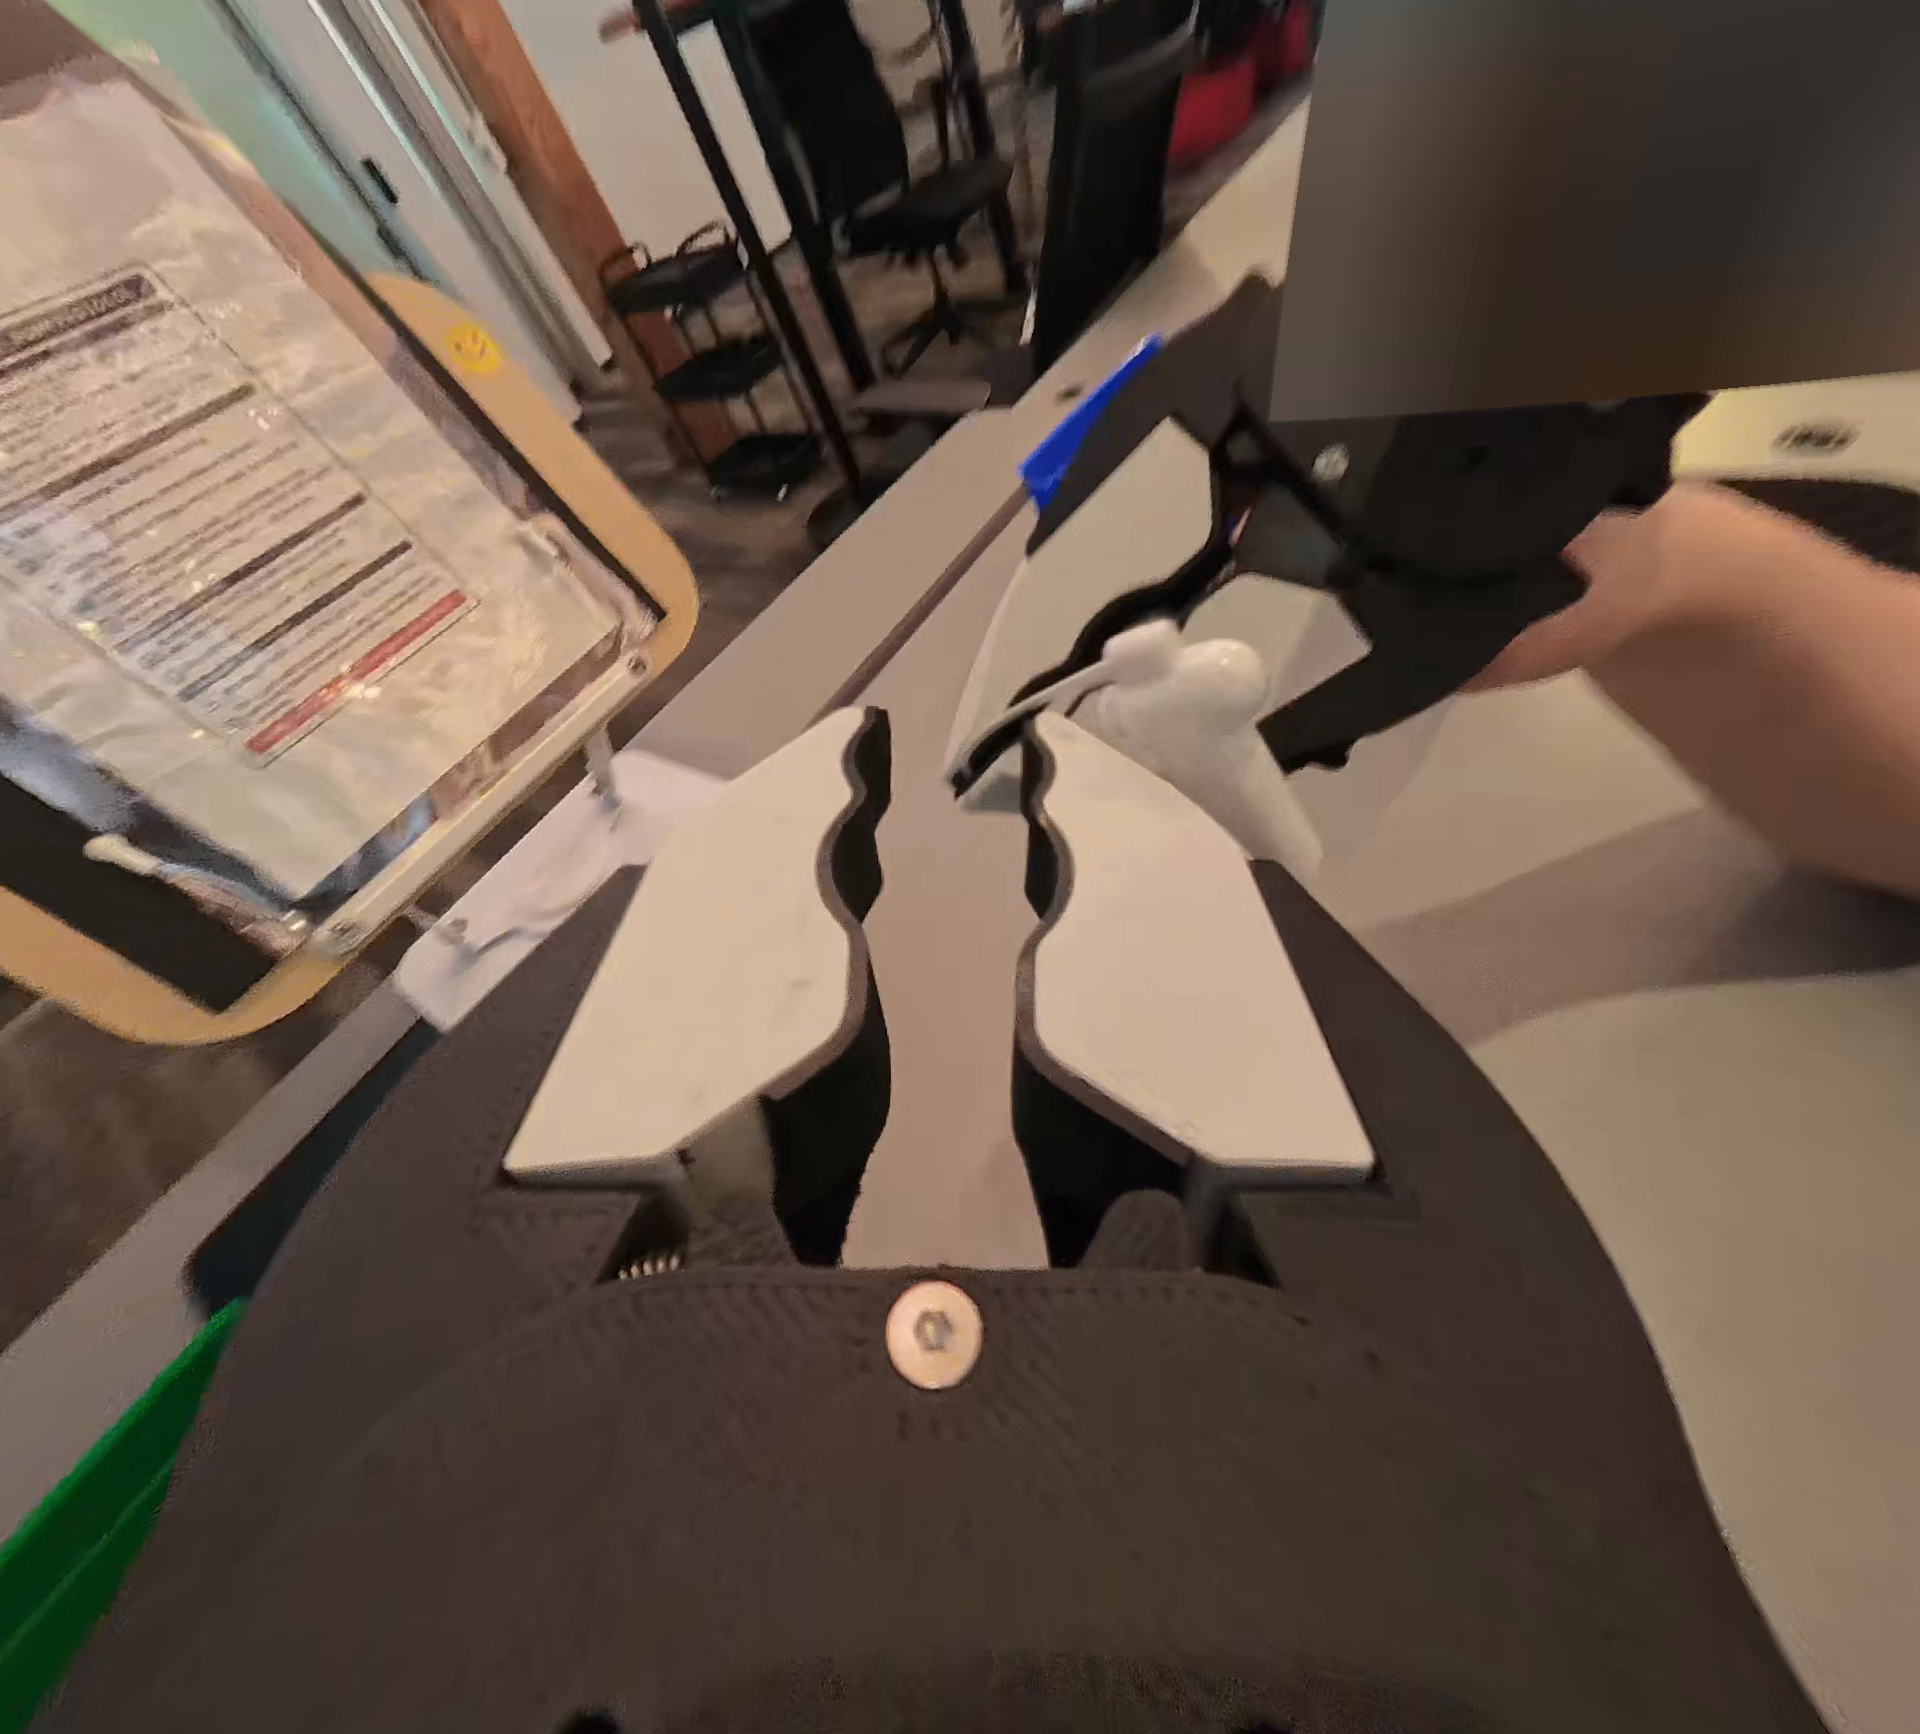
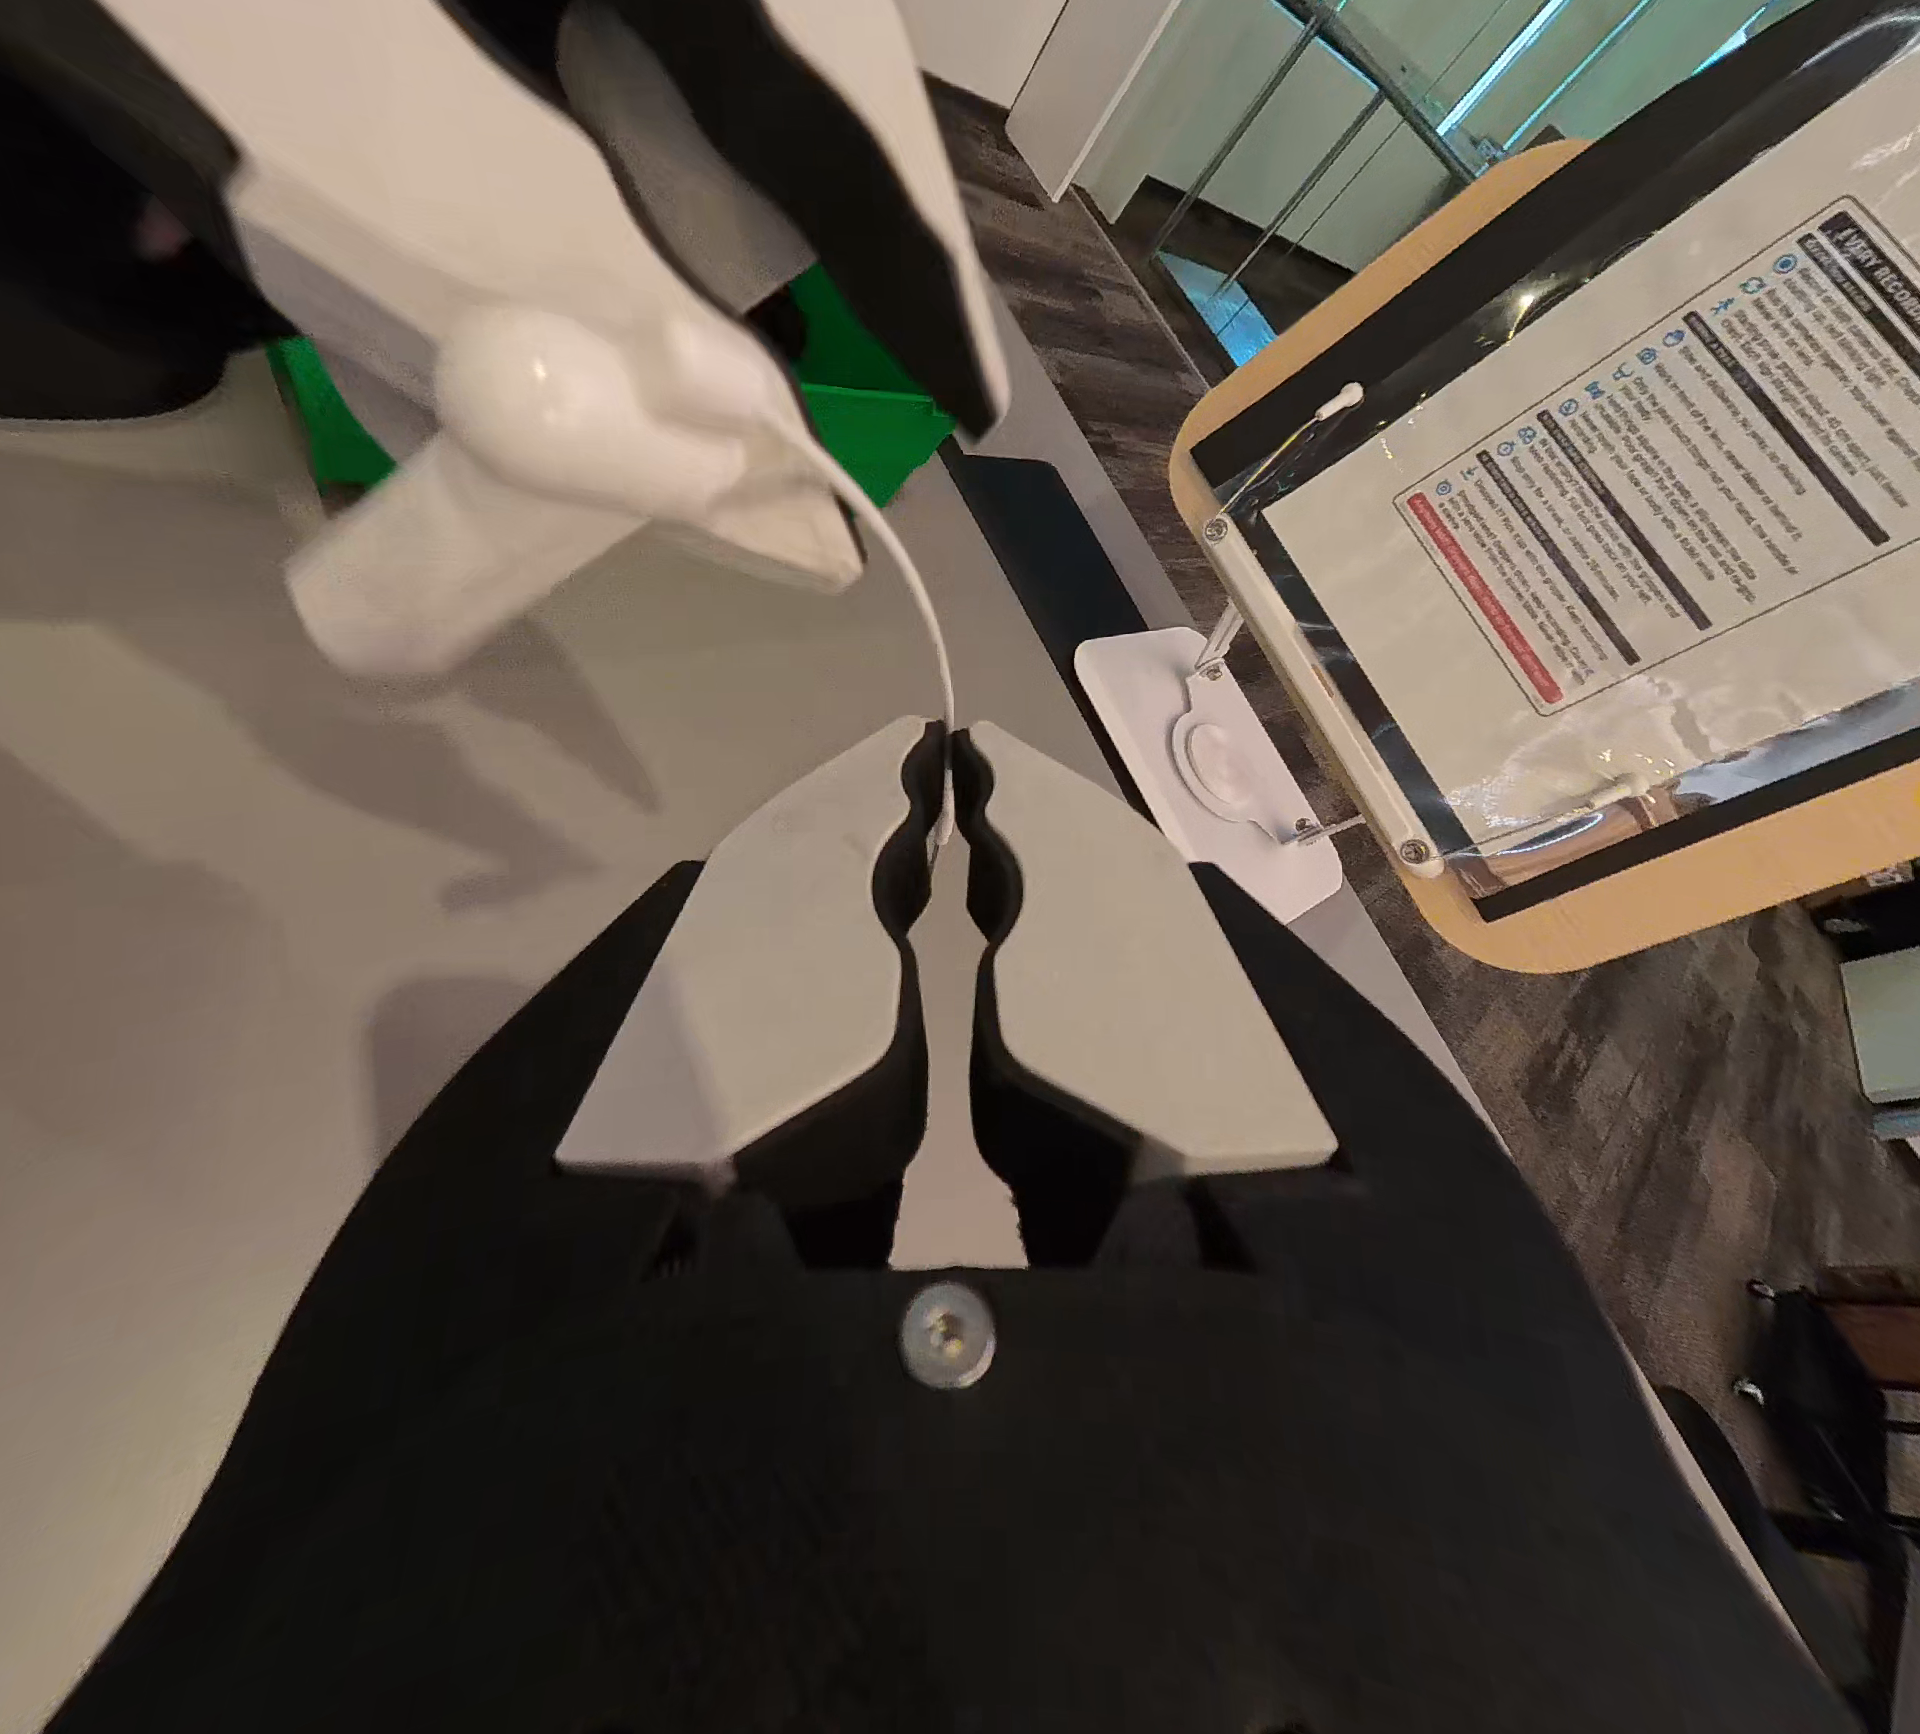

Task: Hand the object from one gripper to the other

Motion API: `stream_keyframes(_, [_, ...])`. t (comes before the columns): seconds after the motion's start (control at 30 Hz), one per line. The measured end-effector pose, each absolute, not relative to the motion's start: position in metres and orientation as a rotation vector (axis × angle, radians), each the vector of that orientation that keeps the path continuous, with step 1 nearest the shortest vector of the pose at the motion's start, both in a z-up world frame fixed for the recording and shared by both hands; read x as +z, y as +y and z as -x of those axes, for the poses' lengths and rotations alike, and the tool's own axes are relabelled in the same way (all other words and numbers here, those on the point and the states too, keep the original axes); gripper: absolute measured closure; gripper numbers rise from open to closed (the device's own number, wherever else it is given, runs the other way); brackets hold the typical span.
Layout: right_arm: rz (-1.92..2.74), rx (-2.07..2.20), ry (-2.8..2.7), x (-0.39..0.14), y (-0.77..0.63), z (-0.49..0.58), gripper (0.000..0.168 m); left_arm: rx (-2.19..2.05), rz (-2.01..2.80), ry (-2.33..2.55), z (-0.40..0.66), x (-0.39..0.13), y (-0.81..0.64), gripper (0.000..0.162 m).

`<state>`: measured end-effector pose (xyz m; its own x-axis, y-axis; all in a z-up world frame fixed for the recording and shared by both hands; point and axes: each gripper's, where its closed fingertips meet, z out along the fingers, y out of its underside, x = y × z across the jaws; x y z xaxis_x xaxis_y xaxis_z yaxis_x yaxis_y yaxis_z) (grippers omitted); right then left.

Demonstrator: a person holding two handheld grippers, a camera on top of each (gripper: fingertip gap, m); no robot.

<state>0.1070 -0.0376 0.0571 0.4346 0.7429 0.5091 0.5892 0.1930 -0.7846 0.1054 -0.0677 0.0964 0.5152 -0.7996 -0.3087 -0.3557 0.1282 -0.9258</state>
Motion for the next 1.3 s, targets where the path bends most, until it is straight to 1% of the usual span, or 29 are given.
stream_keyframes(0.03, [1.481,0.150,-1.242,0.058,-0.038,-0.107,0.166,-0.368,1.498,1.082,-0.103,0.090,-0.066,0.143])
stream_keyframes(0.13, [1.436,0.067,-1.238,0.063,-0.036,-0.111,0.166,-0.240,1.558,1.083,-0.087,0.084,-0.062,0.142])
stream_keyframes(0.23, [1.350,-0.041,-1.256,0.070,-0.038,-0.111,0.166,-0.251,1.614,1.018,-0.071,0.088,-0.059,0.142])
stream_keyframes(0.37, [1.136,-0.221,-1.367,0.071,-0.047,-0.102,0.166,-0.468,1.692,0.883,-0.063,0.095,-0.056,0.142])
stream_keyframes(0.43, [0.980,-0.382,-1.429,0.069,-0.050,-0.098,0.166,-0.751,1.729,0.880,-0.073,0.095,-0.070,0.139])
stream_keyframes(0.47, [0.926,-0.446,-1.445,0.068,-0.051,-0.097,0.166,-0.910,1.749,0.888,-0.079,0.095,-0.079,0.134])
stream_keyframes(0.53, [0.888,-0.481,-1.463,0.064,-0.052,-0.092,0.166,-1.146,1.799,0.943,-0.086,0.091,-0.094,0.131])
stream_keyframes(0.6, [0.861,-0.469,-1.464,0.064,-0.055,-0.088,0.166,-1.166,1.849,0.970,-0.086,0.080,-0.092,0.129])
stream_keyframes(0.7, [0.801,-0.499,-1.458,0.067,-0.059,-0.086,0.166,-1.040,1.880,0.984,-0.085,0.067,-0.080,0.127])
stream_keyframes(0.83, [0.722,-0.547,-1.456,0.069,-0.063,-0.085,0.166,-1.102,1.944,1.108,-0.090,0.049,-0.094,0.134])
stream_keyframes(0.93, [0.697,-0.586,-1.464,0.067,-0.061,-0.084,0.166,-1.119,1.958,1.194,-0.095,0.039,-0.100,0.158])
stream_keyframes(0.97, [0.672,-0.602,-1.461,0.068,-0.062,-0.084,0.166,-1.101,1.963,1.210,-0.096,0.036,-0.099,0.161])
stream_keyframes(1.03, [0.617,-0.629,-1.413,0.075,-0.063,-0.084,0.165,-1.106,1.933,1.224,-0.099,0.036,-0.097,0.161])
stream_keyframes(1.1, [0.565,-0.630,-1.316,0.090,-0.064,-0.086,0.156,-1.154,1.887,1.192,-0.100,0.045,-0.093,0.161])
stream_keyframes(1.17, [0.588,-0.582,-1.253,0.102,-0.064,-0.092,0.149,-1.200,1.800,1.112,-0.097,0.063,-0.085,0.161])
stream_keyframes(1.2, [0.615,-0.538,-1.225,0.107,-0.065,-0.095,0.149,-1.220,1.757,1.074,-0.094,0.073,-0.082,0.161])
stream_keyframes(1.23, [0.637,-0.493,-1.183,0.114,-0.066,-0.099,0.144,-1.216,1.718,1.036,-0.089,0.082,-0.078,0.161])
stream_keyframes(1.3, [0.682,-0.414,-1.093,0.130,-0.066,-0.109,0.141,-1.159,1.634,0.961,-0.077,0.098,-0.068,0.162])
